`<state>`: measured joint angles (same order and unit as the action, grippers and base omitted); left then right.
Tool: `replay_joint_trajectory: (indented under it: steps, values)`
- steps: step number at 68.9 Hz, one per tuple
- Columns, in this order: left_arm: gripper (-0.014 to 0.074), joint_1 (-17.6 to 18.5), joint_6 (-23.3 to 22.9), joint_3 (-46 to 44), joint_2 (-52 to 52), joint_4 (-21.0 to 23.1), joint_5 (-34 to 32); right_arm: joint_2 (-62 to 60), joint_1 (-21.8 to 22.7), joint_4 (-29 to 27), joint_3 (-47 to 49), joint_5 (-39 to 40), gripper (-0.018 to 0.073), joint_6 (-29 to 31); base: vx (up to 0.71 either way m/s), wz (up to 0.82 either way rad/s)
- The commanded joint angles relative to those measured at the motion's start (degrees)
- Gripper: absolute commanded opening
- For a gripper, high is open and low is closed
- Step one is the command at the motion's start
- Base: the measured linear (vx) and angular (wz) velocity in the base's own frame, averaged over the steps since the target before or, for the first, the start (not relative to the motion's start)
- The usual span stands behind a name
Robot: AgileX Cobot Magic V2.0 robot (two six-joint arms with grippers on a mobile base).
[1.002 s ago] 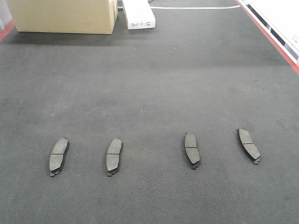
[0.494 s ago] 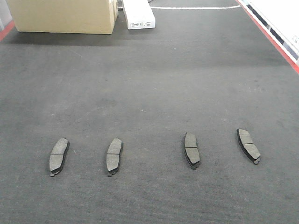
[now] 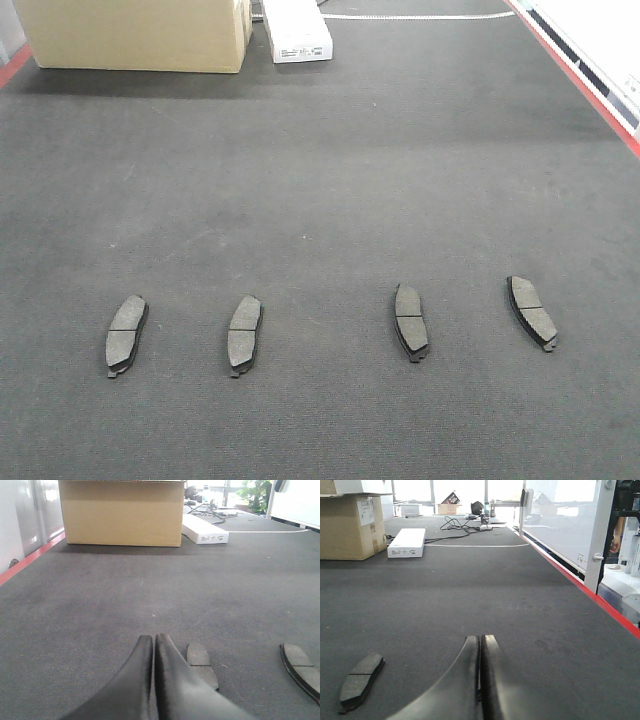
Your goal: Move and align brake pads A on conveyor
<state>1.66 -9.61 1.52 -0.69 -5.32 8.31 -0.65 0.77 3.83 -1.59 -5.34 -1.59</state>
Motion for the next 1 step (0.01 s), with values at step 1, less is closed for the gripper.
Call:
replay_joint_trajectory:
  steps: [1]
  values:
    - [-0.0006, 0.3, 0.1, 1.3, -0.8, -0.1, -4.6, -0.9, 0.2, 0.3, -0.3, 4.4, -0.0010, 0.3, 0.00, 0.00]
